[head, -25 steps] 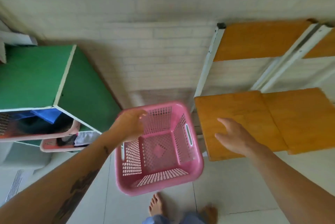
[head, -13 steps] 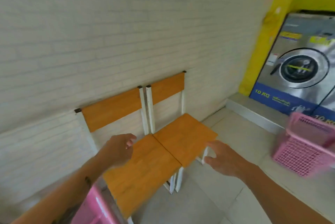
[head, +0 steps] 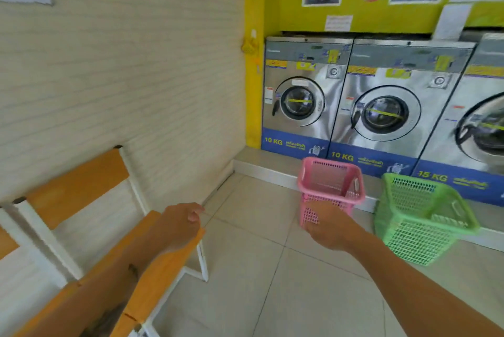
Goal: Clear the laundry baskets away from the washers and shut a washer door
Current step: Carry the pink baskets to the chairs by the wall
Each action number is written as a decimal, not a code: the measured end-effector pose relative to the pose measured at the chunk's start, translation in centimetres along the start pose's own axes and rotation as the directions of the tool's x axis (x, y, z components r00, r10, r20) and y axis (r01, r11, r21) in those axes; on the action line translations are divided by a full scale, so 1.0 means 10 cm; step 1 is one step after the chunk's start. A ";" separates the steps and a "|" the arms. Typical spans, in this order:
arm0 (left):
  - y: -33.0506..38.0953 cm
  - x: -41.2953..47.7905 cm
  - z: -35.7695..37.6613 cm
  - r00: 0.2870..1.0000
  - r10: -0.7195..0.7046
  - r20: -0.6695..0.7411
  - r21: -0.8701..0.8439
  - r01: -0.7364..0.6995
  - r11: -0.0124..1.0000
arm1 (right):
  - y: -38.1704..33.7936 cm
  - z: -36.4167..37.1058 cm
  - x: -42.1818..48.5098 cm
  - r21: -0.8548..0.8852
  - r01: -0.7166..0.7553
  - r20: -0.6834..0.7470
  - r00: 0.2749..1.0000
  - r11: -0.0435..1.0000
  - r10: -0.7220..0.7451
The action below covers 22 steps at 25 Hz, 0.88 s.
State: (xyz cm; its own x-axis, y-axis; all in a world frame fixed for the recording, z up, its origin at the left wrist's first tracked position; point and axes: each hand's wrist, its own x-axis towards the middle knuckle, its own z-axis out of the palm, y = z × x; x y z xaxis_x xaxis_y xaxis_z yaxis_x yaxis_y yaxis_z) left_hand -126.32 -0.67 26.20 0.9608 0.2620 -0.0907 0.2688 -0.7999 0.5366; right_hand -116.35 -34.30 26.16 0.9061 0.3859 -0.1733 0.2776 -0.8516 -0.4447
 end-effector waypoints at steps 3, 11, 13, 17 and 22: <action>0.59 0.71 0.32 0.998 0.063 0.028 -0.034 -0.062 0.998 | 0.57 -0.30 0.39 0.003 -0.058 -0.037 0.998 0.998 0.058; 1.90 2.87 0.97 0.972 0.218 0.090 -0.098 -0.209 0.973 | 1.60 -1.33 1.62 -0.014 -0.262 -0.167 0.952 0.965 0.256; 2.20 3.24 1.08 0.952 0.282 0.119 -0.063 -0.276 0.959 | 1.77 -1.53 1.80 0.006 -0.302 -0.177 0.938 0.953 0.299; 2.90 4.11 1.52 0.914 0.347 0.211 -0.054 -0.343 0.938 | 2.57 -1.80 2.40 0.097 -0.396 -0.186 0.894 0.913 0.408; 3.52 5.08 2.11 0.920 0.330 0.211 -0.035 -0.331 0.943 | 3.65 -2.16 3.42 0.137 -0.398 -0.118 0.902 0.907 0.414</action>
State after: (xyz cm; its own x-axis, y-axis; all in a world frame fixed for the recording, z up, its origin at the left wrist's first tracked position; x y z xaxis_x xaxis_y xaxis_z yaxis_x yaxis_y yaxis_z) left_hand -66.56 -26.95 22.75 0.9870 -0.1375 -0.0835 -0.0667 -0.8219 0.5657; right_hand -68.33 -59.80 22.95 0.9703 -0.0464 -0.2372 -0.1531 -0.8774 -0.4547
